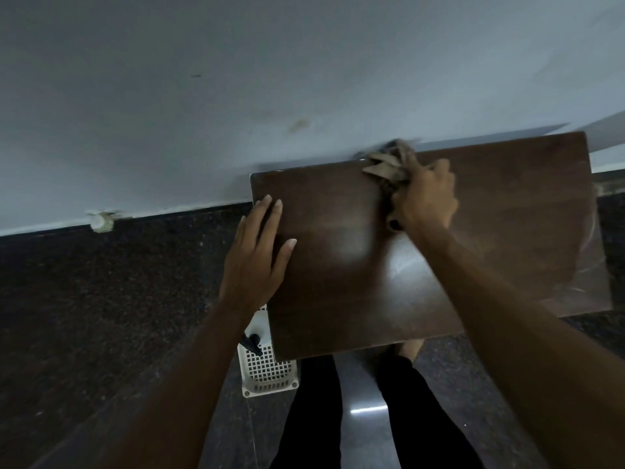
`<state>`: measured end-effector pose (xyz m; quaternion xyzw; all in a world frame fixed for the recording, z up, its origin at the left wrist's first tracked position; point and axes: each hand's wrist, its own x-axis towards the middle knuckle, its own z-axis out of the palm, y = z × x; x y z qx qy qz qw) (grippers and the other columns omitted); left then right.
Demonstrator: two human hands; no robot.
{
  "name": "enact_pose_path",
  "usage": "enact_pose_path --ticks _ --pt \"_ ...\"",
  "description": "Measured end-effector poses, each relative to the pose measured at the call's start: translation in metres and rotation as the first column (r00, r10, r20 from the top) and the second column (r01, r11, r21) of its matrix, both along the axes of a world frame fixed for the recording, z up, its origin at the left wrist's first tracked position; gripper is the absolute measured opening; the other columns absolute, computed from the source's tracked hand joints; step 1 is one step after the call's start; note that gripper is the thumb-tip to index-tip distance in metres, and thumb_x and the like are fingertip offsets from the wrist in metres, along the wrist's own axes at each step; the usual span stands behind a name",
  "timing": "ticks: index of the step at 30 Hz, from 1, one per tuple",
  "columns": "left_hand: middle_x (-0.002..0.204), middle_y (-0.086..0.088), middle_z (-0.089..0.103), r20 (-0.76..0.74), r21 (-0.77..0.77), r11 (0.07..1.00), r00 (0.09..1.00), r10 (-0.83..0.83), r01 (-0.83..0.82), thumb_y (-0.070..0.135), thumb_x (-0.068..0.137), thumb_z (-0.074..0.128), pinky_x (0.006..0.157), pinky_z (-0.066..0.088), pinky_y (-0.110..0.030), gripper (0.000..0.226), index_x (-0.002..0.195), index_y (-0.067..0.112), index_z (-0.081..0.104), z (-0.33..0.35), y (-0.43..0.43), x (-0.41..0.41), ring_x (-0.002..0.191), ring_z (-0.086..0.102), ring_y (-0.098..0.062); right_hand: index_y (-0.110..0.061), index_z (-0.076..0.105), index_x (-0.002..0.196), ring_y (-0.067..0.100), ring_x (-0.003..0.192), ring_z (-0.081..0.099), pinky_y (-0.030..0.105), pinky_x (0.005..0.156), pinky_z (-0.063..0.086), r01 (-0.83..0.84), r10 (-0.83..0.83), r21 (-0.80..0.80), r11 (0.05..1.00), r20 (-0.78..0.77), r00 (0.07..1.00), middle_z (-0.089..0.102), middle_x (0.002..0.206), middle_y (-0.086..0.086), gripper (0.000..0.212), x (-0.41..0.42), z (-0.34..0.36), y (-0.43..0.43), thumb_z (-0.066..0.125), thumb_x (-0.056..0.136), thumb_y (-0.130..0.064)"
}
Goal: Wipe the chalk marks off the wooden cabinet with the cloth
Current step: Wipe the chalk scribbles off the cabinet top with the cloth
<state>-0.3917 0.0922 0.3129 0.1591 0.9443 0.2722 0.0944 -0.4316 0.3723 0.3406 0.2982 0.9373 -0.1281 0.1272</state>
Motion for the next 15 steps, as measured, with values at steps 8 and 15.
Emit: enact_pose_path --ticks 8,15 --pt "0.166 -0.013 0.033 -0.001 -0.019 1.000 1.000 -0.019 0.019 0.038 0.108 0.041 0.124 0.032 -0.051 0.059 0.158 0.007 0.037 0.003 0.008 -0.001 0.154 0.031 -0.025 -0.020 0.054 0.133 0.035 0.117 0.043 0.040 0.082 0.049 0.228 -0.227 0.053 0.972 -0.018 0.974 0.040 0.130 0.014 0.048 -0.003 -0.003 0.015 0.061 0.087 -0.010" --pt "0.165 -0.014 0.034 -0.046 0.029 0.997 0.997 -0.067 0.069 0.029 0.110 0.040 0.124 0.031 -0.053 0.052 0.156 0.005 0.040 0.012 0.030 -0.017 0.155 0.030 -0.026 -0.014 0.055 0.129 0.028 0.110 0.044 0.039 0.082 0.055 -0.391 0.368 -0.159 0.906 -0.154 0.917 0.044 0.128 0.011 0.039 0.022 -0.005 -0.108 0.064 0.092 -0.018"
